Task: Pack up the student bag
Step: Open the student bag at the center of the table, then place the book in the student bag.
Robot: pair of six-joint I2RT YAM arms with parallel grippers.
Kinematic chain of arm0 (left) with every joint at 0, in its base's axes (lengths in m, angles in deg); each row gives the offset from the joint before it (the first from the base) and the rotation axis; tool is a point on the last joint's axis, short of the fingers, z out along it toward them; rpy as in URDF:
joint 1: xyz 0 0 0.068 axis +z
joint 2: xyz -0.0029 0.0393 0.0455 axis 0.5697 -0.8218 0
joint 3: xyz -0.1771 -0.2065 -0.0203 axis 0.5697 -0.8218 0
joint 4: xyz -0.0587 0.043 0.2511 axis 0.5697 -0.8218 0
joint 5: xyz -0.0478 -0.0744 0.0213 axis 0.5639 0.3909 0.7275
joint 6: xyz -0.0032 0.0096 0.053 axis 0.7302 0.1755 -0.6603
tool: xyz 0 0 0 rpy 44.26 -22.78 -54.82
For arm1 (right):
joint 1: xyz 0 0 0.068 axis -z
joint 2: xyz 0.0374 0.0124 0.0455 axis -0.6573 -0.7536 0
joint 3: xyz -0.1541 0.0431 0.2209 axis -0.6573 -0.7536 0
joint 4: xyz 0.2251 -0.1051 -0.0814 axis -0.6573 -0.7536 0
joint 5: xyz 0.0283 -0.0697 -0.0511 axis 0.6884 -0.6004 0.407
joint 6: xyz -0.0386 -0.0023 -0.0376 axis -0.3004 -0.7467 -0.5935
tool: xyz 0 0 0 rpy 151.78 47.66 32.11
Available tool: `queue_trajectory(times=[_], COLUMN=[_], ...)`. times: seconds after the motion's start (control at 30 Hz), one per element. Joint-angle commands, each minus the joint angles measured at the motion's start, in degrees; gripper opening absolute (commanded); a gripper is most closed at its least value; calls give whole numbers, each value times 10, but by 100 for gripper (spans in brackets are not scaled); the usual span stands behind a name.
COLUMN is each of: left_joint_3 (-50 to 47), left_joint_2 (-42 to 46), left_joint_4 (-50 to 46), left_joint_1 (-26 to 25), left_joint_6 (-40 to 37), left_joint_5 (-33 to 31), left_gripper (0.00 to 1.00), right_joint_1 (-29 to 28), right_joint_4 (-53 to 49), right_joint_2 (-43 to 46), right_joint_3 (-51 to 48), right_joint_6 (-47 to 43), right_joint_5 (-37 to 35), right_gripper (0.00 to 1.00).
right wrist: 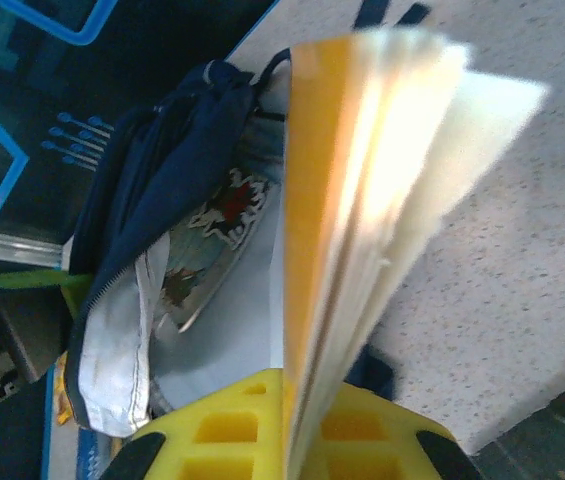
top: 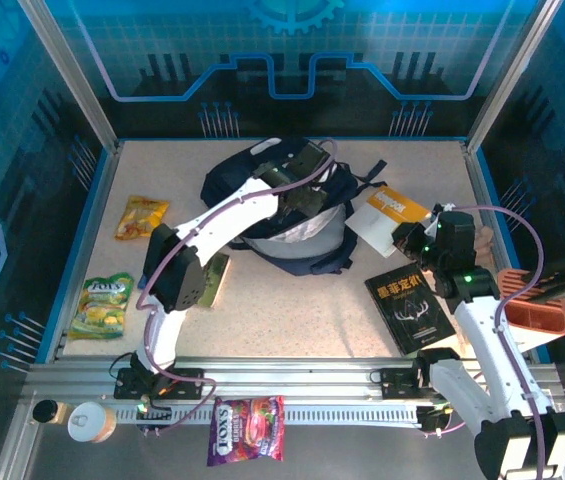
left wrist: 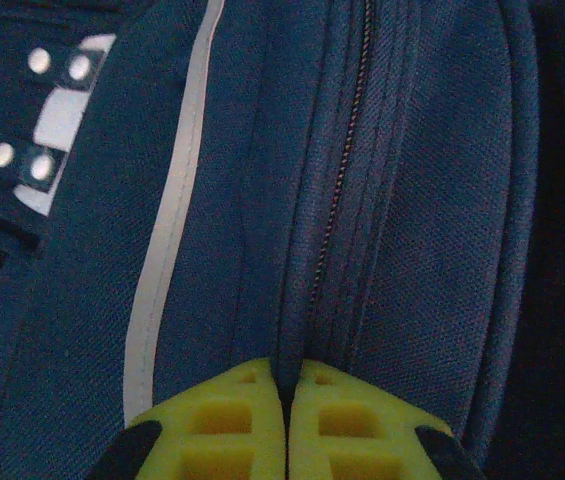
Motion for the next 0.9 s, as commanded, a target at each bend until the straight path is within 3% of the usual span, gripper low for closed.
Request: queue_trajectory(times=[0.0, 0.13, 0.4, 0.6, 0.87], left_joint_3=[-2, 4, 4, 0, -16], left_joint_2=[45, 51, 67, 83, 108], left_joint_4=[83, 106, 118, 125, 141], left_joint_1=[1, 7, 15, 25, 46], left_joint_6=[7, 22, 41, 55, 86], left_joint_5=[18, 23, 45, 70, 105], left_gripper=[0, 0, 0, 0, 0], right_joint_1=[6, -15, -91, -174, -224], right_joint_4=[57, 122, 268, 333, 357], right_joint_2=[3, -23, -124, -227, -348], right_joint_3=[-15, -35, -51, -8, 36], right_joint_6=[28, 83, 181, 209, 244], right_joint_5=[60, 79, 37, -45, -132], right_gripper=[0, 0, 0, 0, 0])
